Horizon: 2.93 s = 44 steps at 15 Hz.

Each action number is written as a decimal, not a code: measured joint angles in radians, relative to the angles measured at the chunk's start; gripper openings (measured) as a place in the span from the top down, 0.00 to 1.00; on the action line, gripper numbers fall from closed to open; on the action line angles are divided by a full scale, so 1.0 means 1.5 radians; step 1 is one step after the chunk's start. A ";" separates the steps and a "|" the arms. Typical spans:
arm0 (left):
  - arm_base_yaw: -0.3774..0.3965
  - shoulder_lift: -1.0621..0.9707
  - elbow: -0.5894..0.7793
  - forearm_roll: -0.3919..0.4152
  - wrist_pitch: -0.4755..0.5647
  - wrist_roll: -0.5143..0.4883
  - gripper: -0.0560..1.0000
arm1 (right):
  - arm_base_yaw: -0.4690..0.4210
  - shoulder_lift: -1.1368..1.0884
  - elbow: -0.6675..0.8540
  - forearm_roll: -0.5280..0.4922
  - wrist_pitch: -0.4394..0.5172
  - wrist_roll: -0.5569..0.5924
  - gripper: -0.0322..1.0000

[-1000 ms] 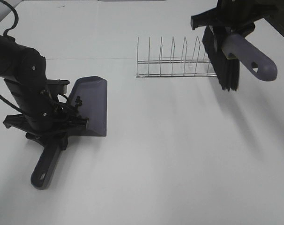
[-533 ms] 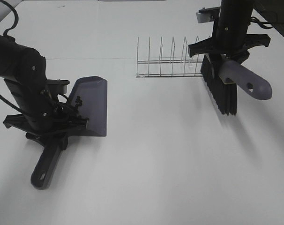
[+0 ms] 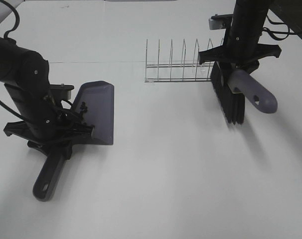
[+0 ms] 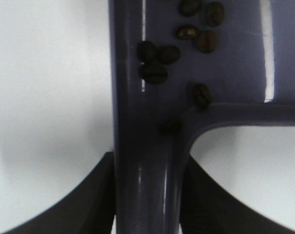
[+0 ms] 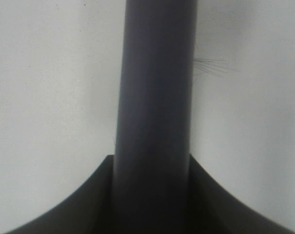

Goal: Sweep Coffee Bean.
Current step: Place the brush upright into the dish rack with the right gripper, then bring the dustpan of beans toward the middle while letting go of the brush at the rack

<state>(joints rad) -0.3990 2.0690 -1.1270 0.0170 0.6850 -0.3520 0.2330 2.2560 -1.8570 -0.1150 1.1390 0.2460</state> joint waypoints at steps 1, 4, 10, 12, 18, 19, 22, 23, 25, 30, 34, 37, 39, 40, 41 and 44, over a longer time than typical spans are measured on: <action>0.000 0.000 0.000 0.000 0.000 0.000 0.62 | 0.000 0.012 -0.005 0.001 -0.002 0.000 0.67; 0.000 0.000 0.000 0.000 0.001 0.000 0.62 | 0.000 0.035 -0.026 0.001 -0.011 0.000 0.67; 0.000 0.000 0.000 0.000 0.001 0.001 0.62 | 0.000 0.043 -0.068 -0.044 -0.029 0.008 0.67; 0.000 0.000 0.000 0.000 0.001 0.001 0.62 | 0.000 0.056 -0.092 -0.045 -0.045 0.013 0.67; 0.000 0.000 0.000 0.000 0.001 0.001 0.62 | -0.003 0.101 -0.153 -0.051 -0.053 0.015 0.67; 0.000 0.000 0.000 0.000 0.001 0.001 0.62 | -0.009 0.103 -0.153 -0.049 -0.064 0.016 0.67; 0.000 0.000 0.000 0.000 0.001 0.001 0.62 | -0.023 0.105 -0.153 -0.035 -0.097 0.016 0.67; 0.000 0.000 0.000 0.000 0.001 0.001 0.62 | -0.024 0.105 -0.153 -0.034 -0.107 0.015 0.67; 0.000 0.000 0.000 0.000 0.001 0.001 0.62 | -0.025 0.108 -0.153 -0.034 -0.122 0.015 0.67; 0.000 0.000 0.000 0.000 0.001 0.001 0.62 | -0.025 0.114 -0.153 -0.034 -0.143 0.017 0.67; 0.000 0.000 0.000 0.000 0.001 0.001 0.62 | -0.025 0.111 -0.155 -0.037 -0.172 0.019 0.28; 0.000 0.000 0.000 0.000 0.001 0.001 0.62 | -0.025 0.081 -0.155 -0.038 -0.173 0.017 0.22; 0.000 0.000 0.000 0.000 0.001 0.001 0.62 | -0.025 0.047 -0.155 -0.039 -0.147 0.017 0.22; 0.000 -0.002 0.000 0.000 0.001 0.001 0.62 | -0.025 0.024 -0.155 -0.039 -0.117 0.017 0.22; 0.000 -0.007 0.000 0.000 0.001 0.001 0.62 | -0.025 -0.001 -0.155 -0.033 -0.075 0.017 0.22; 0.000 -0.025 0.009 -0.004 -0.013 -0.003 0.62 | -0.005 -0.027 -0.155 -0.021 0.010 -0.006 0.23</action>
<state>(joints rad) -0.3990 2.0320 -1.1140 0.0110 0.6650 -0.3560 0.2260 2.2150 -2.0900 -0.1470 1.1540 0.2370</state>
